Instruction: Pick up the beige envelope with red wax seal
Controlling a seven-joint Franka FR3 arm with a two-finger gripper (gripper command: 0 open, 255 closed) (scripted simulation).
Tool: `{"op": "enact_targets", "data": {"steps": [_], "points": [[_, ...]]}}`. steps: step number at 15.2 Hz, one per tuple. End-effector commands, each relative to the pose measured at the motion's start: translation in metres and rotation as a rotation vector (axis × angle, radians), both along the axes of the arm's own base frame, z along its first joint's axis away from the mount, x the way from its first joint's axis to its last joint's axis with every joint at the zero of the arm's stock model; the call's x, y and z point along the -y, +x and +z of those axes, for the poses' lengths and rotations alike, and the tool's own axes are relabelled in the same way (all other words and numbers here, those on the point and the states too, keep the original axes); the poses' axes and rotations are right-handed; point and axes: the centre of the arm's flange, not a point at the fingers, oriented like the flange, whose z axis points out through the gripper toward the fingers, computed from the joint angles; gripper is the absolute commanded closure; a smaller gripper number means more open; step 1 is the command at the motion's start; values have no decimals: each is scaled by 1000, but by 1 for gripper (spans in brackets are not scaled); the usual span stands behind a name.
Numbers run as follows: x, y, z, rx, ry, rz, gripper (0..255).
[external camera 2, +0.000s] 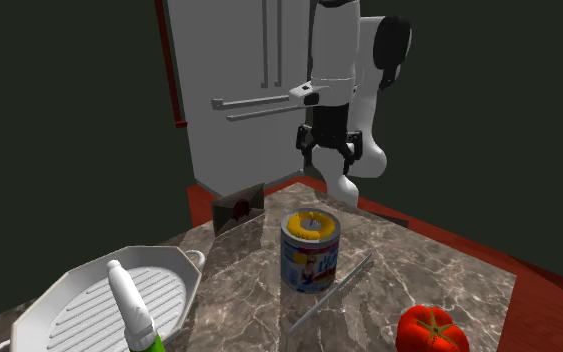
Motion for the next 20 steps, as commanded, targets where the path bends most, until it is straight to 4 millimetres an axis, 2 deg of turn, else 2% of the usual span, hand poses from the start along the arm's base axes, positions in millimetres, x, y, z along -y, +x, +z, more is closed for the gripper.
{"op": "enact_targets", "data": {"steps": [1, 9, 17, 20], "points": [[0, 0, 0, 0, 0, 0, 0], [92, 38, -28, 71, 6, -157, 0], [186, 62, -54, 140, 11, -310, 0], [186, 62, -70, 140, 11, -310, 0]]}}
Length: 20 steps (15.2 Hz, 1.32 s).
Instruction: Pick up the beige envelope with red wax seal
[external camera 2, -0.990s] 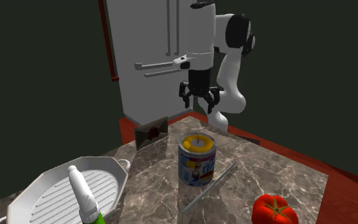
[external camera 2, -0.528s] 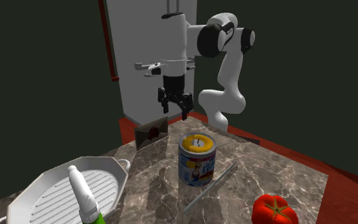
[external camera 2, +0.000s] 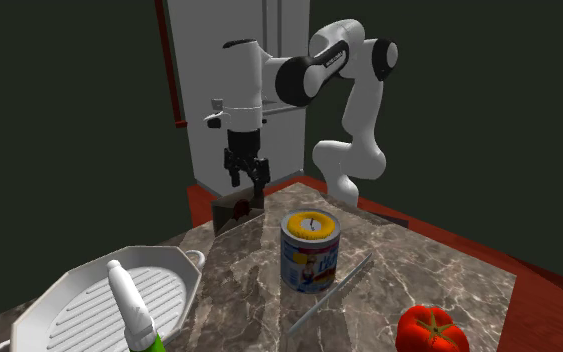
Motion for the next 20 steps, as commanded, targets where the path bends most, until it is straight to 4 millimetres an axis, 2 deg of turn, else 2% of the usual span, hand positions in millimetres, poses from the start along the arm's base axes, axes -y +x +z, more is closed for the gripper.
{"op": "enact_targets", "data": {"steps": [1, 4, 6, 7, 16, 20], "points": [[2, 1, -10, 2, 0, -2, 0], [2, 1, -26, 2, 0, -2, 0], [2, 1, -29, 2, 0, -2, 0], [2, 1, -29, 2, 0, -2, 255], [2, 1, -29, 2, 0, -2, 255], [2, 1, -8, 2, 0, -2, 255]]}}
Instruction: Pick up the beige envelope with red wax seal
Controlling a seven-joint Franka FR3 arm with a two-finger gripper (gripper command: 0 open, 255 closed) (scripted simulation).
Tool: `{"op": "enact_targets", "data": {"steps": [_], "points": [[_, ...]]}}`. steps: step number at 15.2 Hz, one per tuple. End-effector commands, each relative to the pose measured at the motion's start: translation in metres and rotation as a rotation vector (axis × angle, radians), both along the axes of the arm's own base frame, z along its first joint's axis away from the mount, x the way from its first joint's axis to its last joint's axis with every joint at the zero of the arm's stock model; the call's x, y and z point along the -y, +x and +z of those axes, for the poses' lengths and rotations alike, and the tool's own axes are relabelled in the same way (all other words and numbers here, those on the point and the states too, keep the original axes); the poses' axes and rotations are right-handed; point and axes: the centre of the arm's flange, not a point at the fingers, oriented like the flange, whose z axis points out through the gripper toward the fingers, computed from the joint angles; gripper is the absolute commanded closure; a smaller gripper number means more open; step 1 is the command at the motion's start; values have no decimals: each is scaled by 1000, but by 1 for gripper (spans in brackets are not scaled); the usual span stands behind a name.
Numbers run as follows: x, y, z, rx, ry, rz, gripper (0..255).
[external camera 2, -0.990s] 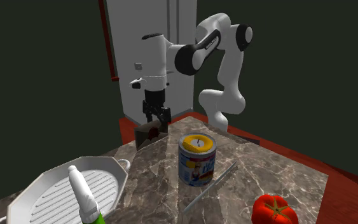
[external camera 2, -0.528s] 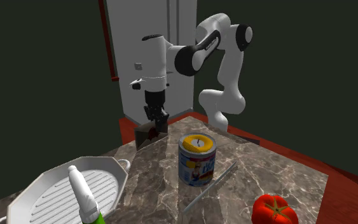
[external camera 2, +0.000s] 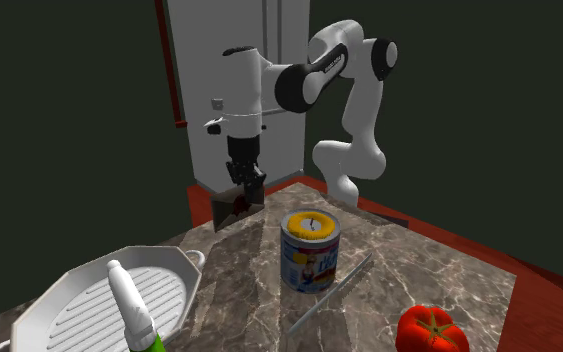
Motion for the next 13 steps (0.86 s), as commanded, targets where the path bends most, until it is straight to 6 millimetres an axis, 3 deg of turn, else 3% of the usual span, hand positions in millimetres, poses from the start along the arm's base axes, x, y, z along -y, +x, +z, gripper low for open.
{"op": "enact_targets", "data": {"steps": [1, 11, 13], "points": [[1, 0, 11, 0, 0, 0, 255], [1, 0, 63, 0, 0, 0, 255], [1, 0, 64, 0, 0, 0, 255]]}}
